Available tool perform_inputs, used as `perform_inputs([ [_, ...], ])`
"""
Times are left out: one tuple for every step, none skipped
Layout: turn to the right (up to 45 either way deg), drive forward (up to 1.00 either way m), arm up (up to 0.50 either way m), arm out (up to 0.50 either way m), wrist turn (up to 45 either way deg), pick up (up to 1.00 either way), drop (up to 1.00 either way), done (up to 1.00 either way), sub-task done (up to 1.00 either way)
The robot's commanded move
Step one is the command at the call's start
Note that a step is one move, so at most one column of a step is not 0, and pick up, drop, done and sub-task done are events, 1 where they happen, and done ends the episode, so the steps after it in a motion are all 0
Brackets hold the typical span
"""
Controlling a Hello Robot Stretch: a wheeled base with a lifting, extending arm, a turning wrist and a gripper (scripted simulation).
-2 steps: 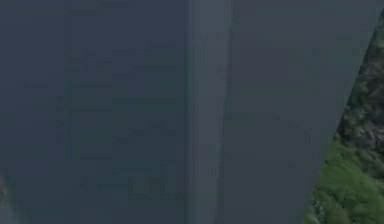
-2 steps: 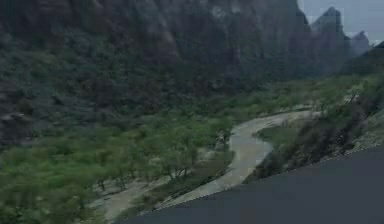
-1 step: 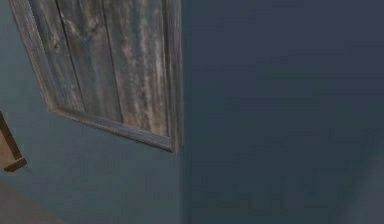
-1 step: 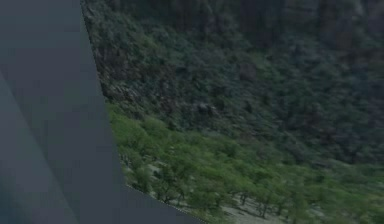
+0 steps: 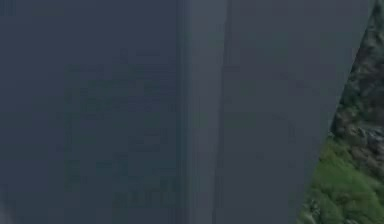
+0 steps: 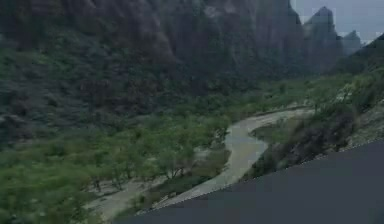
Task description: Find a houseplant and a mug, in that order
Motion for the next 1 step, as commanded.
perform_inputs([
  [-45.0, 0.0, 0.0, 0.0, 0.0, 0.0, 0.0, 0.0, 0.0],
])
